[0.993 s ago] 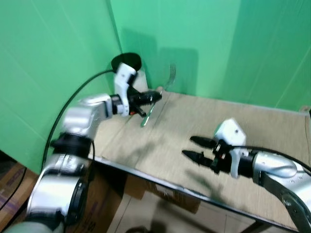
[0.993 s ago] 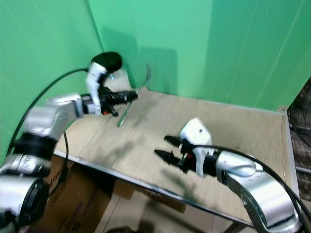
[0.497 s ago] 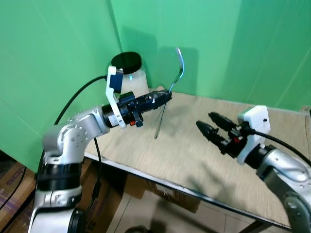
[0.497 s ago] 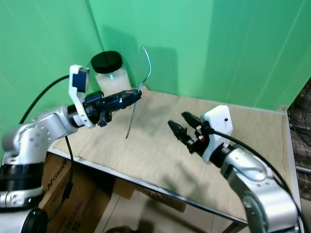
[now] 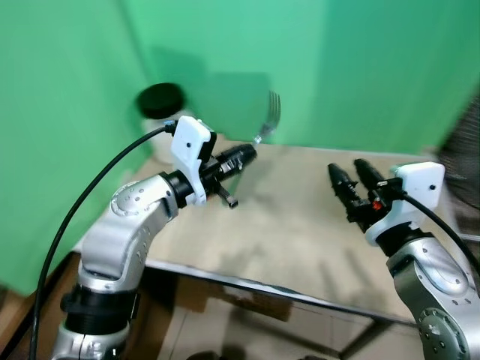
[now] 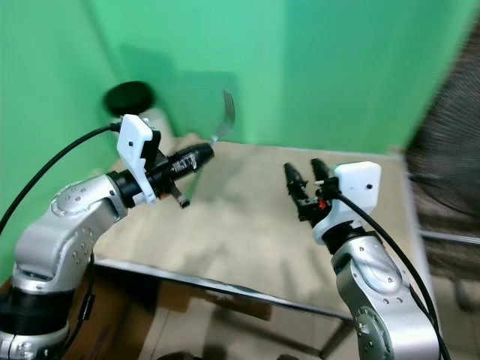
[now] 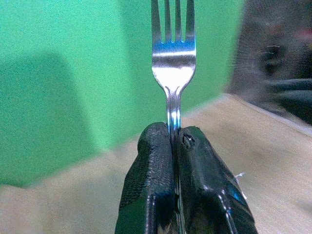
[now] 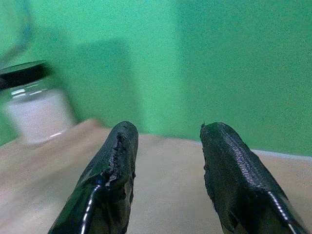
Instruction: Setting the table
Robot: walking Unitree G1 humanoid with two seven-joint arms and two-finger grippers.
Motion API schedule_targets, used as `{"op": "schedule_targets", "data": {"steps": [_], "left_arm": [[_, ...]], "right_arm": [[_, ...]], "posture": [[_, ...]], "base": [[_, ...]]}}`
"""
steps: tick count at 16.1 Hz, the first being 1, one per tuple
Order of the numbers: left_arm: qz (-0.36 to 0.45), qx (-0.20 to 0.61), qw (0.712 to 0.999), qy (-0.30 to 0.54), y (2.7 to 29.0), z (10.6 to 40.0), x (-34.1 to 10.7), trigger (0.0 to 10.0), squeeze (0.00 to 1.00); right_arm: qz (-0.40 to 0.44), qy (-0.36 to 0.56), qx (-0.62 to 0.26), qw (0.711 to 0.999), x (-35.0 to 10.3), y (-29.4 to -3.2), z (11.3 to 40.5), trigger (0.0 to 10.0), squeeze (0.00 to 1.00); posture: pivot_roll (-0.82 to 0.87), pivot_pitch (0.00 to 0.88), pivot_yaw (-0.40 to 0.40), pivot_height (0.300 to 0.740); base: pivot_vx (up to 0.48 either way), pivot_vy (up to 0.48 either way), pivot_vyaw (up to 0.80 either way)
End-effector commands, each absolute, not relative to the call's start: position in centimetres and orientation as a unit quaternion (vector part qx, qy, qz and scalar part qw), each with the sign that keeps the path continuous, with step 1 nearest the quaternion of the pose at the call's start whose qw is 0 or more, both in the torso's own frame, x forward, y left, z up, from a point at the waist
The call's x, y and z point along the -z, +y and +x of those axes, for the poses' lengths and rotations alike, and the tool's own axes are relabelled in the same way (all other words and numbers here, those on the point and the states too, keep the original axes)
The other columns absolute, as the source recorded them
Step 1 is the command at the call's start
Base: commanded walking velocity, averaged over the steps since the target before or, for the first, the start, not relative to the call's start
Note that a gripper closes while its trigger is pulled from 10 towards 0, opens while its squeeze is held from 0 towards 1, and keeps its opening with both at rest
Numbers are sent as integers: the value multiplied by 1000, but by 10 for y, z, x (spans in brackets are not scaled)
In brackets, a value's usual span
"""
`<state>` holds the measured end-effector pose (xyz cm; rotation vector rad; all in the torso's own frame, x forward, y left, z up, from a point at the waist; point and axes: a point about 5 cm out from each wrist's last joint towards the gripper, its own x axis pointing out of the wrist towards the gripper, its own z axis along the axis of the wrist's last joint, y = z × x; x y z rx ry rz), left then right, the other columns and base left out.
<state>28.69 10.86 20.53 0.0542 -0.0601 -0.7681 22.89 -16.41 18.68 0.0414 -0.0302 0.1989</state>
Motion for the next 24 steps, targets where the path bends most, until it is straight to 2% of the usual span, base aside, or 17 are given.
{"op": "schedule_targets", "data": {"steps": [1, 3, 4, 8, 11, 13, 15, 19, 24], "left_arm": [[59, 325, 943, -49, 115, 284, -207, 10000, 0], [67, 266, 960, -47, 121, 281, -193, 10000, 0], [62, 225, 972, -38, 128, 276, -184, 10000, 0], [58, 143, 988, -9, 154, 263, -174, 10000, 0], [52, 130, 990, 26, 155, 257, -163, 10000, 0], [74, 124, 989, 15, 151, 256, -167, 10000, 0], [52, 104, 993, 3, 153, 258, -171, 10000, 0], [48, 143, 989, 7, 140, 266, -169, 10000, 0], [27, 150, 988, 8, 133, 272, -168, 10000, 0]], "right_arm": [[13, -31, -82, 996, -193, -165, 229, 10000, 0], [-15, -22, -64, 998, -192, -167, 227, 10000, 0], [-17, 4, -39, 999, -187, -171, 227, 10000, 0], [7, 25, -54, 998, -182, -167, 233, 10000, 0], [10, 27, -43, 999, -181, -172, 234, 10000, 0], [19, 34, -41, 998, -180, -171, 237, 10000, 0], [15, 40, -50, 998, -178, -167, 236, 10000, 0], [5, 40, -28, 999, -180, -172, 233, 10000, 0], [-11, 54, -29, 998, -176, -173, 232, 10000, 0]], "posture": [[-24, 0, 120, 740], [-22, 0, 103, 740], [16, 0, 65, 740], [52, 0, 12, 740], [56, 0, 1, 740], [77, 0, -7, 740], [65, 0, 5, 740], [20, 0, 53, 740], [-9, 0, 61, 740]], "base": [[0, 0, -800], [0, 0, -800], [0, 0, -800], [0, 0, -783], [0, 0, -796], [0, 0, -800], [0, 0, -800], [0, 0, -800], [0, 0, -800]]}}
